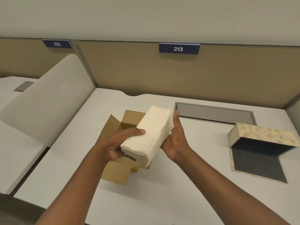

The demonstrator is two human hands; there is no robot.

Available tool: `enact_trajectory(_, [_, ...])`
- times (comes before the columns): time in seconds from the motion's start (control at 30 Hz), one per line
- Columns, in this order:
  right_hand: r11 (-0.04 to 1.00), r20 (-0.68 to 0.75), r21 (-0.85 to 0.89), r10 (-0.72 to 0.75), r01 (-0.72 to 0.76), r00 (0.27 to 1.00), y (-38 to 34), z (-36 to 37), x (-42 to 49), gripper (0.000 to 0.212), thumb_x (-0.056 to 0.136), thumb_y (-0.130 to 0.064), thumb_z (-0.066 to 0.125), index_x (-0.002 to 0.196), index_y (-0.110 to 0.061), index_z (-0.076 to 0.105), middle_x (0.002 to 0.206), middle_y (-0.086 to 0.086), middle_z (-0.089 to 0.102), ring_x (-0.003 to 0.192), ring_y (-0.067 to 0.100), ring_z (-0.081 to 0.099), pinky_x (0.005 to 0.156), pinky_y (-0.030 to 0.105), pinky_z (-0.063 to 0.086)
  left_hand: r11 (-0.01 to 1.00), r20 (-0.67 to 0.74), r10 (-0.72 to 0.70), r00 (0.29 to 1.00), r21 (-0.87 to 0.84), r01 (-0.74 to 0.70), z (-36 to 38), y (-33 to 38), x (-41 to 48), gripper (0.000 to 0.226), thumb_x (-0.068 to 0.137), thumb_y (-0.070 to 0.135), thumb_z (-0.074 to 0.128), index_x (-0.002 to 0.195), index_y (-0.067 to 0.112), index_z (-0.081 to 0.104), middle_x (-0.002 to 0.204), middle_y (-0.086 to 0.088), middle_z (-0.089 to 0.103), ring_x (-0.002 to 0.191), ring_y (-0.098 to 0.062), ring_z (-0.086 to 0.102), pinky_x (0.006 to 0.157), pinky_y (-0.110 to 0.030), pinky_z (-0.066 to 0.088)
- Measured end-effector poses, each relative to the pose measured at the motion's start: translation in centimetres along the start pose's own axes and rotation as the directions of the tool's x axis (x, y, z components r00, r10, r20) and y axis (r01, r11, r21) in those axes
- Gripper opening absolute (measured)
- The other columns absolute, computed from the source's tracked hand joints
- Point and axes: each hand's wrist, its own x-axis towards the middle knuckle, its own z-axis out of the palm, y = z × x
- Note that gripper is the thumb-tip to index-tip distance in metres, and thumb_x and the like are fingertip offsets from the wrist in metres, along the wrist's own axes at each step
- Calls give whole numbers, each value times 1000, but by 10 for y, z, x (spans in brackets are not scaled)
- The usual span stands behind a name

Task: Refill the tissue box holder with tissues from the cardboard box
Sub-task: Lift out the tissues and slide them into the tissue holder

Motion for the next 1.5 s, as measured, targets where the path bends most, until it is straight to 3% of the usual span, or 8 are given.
enact_trajectory(0.17, [975,-142,-172,-166,140,976,-28,-53,-14,86,65,-55,87,138,-26,53,131,5,69,120,29,66,97,52,57,990,142,-38,989,139,18,34,-11,19,70,59,39,86,119,8,67,104,-14,73,94,-30,66,71,-42,54])
enact_trajectory(0.37, [948,-282,-235,-277,214,919,-65,-133,-47,57,87,-29,77,135,-22,47,127,2,63,116,25,63,93,49,58,970,253,-19,967,238,-43,92,-39,56,67,67,26,78,128,4,60,107,-10,71,92,-22,64,62,-30,52])
enact_trajectory(0.53, [871,-270,-450,-342,196,900,-90,-208,-73,52,85,-36,78,131,-21,58,125,5,67,116,27,65,94,44,58,961,161,3,987,273,-47,126,-67,93,58,66,29,81,120,13,67,116,-13,74,107,-33,67,90,-49,53])
enact_trajectory(0.7, [573,-98,-817,-241,61,966,-94,-281,-93,46,81,-29,85,121,-29,63,115,-6,75,107,11,71,91,27,56,859,89,24,996,507,-66,147,-93,124,41,72,22,80,111,24,66,107,-3,73,97,-22,71,78,-40,62])
enact_trajectory(0.8, [281,-52,-959,-255,23,966,-80,-316,-96,49,80,-31,85,121,-34,60,114,-15,71,104,1,65,83,16,50,644,76,186,980,743,-180,166,-109,137,38,74,21,78,108,26,62,101,3,68,86,-16,64,65,-26,50])
enact_trajectory(0.9, [122,-10,-992,-305,28,952,-60,-342,-91,52,80,-28,83,126,-28,57,118,-12,68,106,8,61,89,22,48,436,142,341,929,852,-290,181,-132,147,37,77,26,71,110,28,55,104,6,65,88,-18,60,75,-32,49])
enact_trajectory(1.1, [41,26,-998,-325,42,946,-31,-378,-88,42,81,-21,78,116,-26,55,104,-16,62,90,-2,56,71,11,41,303,204,364,909,897,-323,203,-178,161,40,82,27,63,119,25,48,112,4,56,84,-25,61,74,-41,51])
enact_trajectory(1.5, [60,-36,-998,-296,-19,955,-6,-392,-87,73,83,-14,70,147,-20,34,146,3,42,118,26,57,91,32,47,241,183,193,964,944,-228,200,-197,177,81,76,26,78,140,16,29,124,-5,38,82,-32,61,72,-42,53])
